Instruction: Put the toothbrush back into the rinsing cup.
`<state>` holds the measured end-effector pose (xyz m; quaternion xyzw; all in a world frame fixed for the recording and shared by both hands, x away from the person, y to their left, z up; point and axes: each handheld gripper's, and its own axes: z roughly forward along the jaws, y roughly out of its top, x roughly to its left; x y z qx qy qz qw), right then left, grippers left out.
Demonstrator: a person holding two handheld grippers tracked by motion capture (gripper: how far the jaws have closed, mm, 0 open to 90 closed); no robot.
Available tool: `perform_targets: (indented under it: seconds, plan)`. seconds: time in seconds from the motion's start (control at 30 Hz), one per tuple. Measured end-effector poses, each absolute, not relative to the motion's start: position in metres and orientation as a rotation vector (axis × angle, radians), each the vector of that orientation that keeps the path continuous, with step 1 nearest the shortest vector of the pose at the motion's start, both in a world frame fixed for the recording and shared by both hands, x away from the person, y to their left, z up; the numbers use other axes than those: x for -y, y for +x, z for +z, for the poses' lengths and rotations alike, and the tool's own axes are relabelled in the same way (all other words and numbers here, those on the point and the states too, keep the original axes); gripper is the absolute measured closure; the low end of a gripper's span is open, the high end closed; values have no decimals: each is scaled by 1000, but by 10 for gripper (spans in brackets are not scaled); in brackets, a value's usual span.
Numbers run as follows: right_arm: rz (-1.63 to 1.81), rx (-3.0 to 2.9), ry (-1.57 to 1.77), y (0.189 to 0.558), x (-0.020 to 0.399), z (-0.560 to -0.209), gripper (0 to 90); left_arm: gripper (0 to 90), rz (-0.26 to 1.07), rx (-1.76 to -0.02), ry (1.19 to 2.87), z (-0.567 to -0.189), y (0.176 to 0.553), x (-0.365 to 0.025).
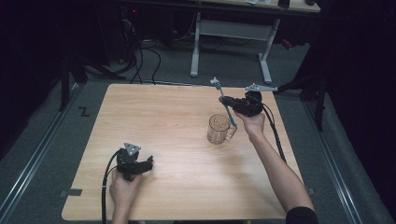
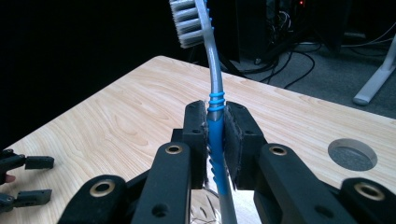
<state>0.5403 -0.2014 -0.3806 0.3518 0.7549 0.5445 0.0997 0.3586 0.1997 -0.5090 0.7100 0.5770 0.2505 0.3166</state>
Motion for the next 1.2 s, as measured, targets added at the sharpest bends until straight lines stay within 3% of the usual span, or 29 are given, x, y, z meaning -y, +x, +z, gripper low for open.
perform_targets:
  seconds: [1.2]
  plan:
    - [1555, -2244, 1054, 531, 217, -381, 795, 197, 659, -1519, 1868, -509, 359, -200]
